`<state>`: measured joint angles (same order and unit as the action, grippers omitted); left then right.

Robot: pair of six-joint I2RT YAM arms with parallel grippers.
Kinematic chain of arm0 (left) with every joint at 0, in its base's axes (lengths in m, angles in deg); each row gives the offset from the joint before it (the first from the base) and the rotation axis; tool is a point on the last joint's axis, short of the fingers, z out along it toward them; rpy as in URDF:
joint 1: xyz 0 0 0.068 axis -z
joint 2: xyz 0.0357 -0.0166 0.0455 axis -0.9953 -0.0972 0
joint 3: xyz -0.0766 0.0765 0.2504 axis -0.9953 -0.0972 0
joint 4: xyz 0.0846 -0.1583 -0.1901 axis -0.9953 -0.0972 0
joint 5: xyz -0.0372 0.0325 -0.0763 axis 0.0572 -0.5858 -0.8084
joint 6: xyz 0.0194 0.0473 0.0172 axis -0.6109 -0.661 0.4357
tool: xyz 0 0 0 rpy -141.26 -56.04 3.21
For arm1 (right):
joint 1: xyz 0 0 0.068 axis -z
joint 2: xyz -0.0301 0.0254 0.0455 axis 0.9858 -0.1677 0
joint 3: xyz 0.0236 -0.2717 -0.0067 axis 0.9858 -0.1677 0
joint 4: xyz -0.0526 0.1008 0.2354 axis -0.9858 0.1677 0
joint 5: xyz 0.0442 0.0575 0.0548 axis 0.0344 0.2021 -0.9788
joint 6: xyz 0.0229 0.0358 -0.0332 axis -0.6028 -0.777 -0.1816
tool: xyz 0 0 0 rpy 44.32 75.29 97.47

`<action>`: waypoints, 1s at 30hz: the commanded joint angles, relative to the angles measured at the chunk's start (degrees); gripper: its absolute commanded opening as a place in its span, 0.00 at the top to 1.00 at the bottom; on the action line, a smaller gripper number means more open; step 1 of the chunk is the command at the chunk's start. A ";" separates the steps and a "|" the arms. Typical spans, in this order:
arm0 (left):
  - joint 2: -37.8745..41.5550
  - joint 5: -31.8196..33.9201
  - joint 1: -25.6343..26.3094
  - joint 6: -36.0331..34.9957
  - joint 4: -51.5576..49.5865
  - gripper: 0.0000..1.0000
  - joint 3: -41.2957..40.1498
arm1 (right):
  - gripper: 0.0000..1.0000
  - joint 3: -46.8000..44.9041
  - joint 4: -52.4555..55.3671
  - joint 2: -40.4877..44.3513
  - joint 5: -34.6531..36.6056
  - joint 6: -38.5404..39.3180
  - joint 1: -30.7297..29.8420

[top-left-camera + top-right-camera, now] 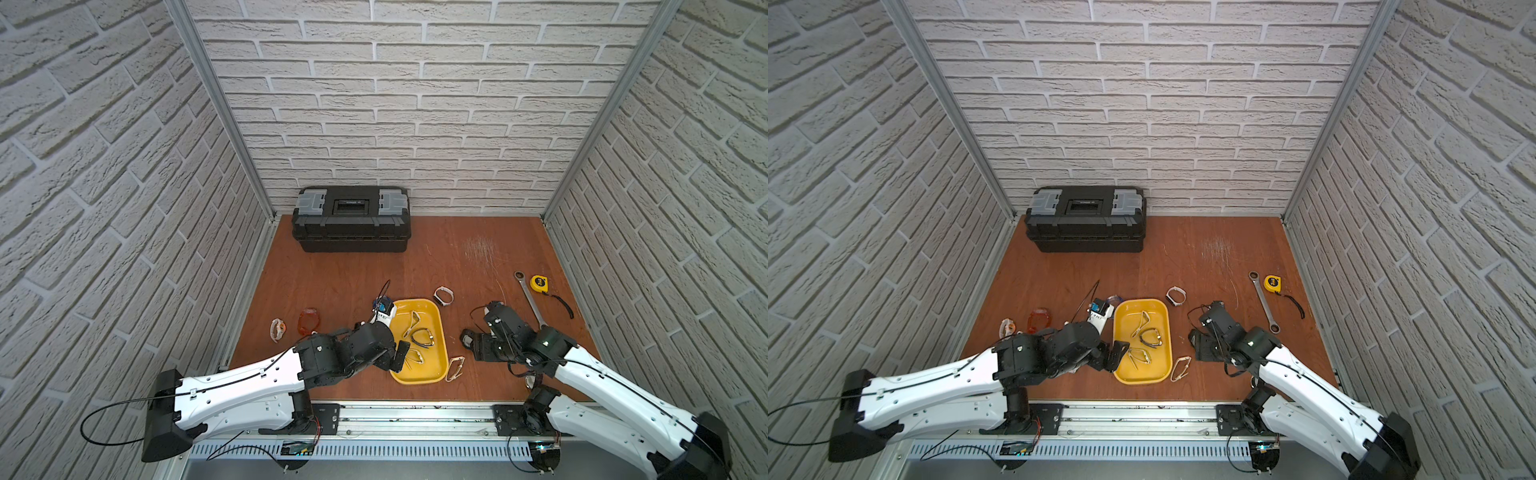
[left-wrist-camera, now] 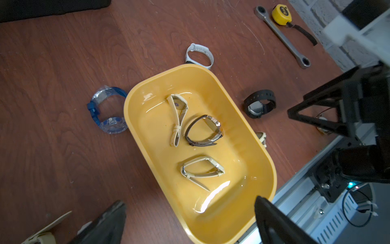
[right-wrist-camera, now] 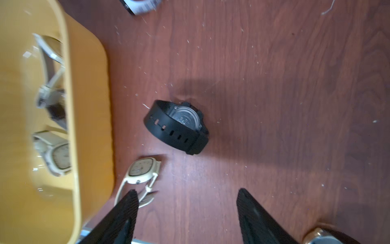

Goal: Put the watch into the storage box
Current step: Pick up the watch at the center of the board.

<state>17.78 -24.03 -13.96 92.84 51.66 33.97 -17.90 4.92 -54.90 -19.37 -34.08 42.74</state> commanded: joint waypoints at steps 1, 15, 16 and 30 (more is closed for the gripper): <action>1.22 1.94 1.57 -1.27 5.91 0.02 -1.74 | 0.25 3.07 1.33 -5.65 7.29 1.54 -3.56; 5.43 2.79 3.83 -4.18 8.12 0.02 -4.09 | 0.34 7.51 -2.66 -19.99 20.73 0.43 -5.91; 5.91 2.80 4.58 -5.23 8.29 0.02 -4.00 | 0.35 7.81 -2.92 -21.08 21.16 0.69 -5.69; 7.58 -3.04 13.92 -16.44 11.75 0.02 -5.03 | 0.74 7.94 -7.29 -23.93 18.21 4.38 -1.81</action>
<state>24.49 -26.30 -0.48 79.66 60.23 29.95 -10.79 -1.57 -78.98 -1.16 -30.62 40.36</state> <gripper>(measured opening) 0.983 0.267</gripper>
